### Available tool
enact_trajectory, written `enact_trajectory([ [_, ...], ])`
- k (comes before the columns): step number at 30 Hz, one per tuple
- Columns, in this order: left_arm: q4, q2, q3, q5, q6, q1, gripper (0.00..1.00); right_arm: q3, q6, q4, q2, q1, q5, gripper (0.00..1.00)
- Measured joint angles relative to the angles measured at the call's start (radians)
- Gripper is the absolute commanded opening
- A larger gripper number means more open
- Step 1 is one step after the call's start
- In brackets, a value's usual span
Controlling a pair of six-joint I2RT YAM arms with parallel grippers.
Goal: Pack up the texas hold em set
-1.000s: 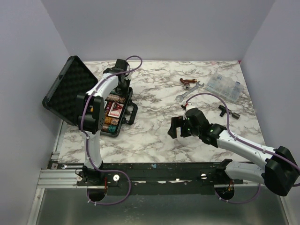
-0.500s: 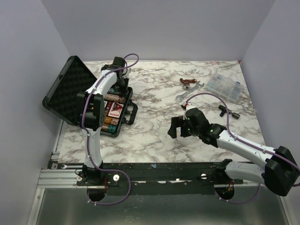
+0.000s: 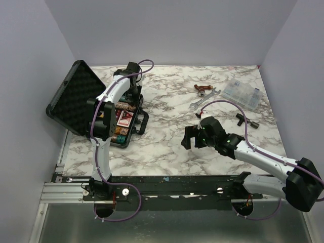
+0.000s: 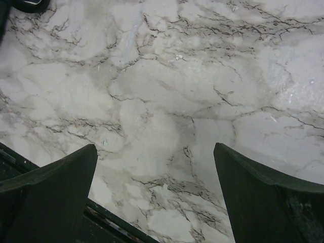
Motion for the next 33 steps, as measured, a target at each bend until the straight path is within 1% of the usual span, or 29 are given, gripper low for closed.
enact_trajectory([
  [5,-0.036,0.011,0.02,-0.013,0.002,0.0,0.0,0.0,0.0,0.001,0.0,0.0,-0.004,1.0],
  [14,-0.122,0.061,0.1,-0.047,-0.016,0.016,0.0,-0.006,0.0,0.004,-0.011,0.0,-0.007,1.0],
  [23,-0.129,0.063,0.103,-0.067,-0.033,0.011,0.0,-0.01,0.0,0.005,-0.016,0.0,-0.01,1.0],
  [27,-0.124,0.061,0.099,-0.034,-0.025,0.017,0.0,-0.01,0.0,0.005,-0.016,0.0,-0.015,1.0],
  [31,-0.115,0.061,0.097,0.09,-0.019,0.044,0.0,-0.01,0.0,0.005,-0.016,0.0,-0.019,1.0],
  [33,-0.113,0.061,0.097,0.113,-0.019,0.053,0.0,-0.01,0.0,0.005,-0.016,0.0,-0.019,1.0],
])
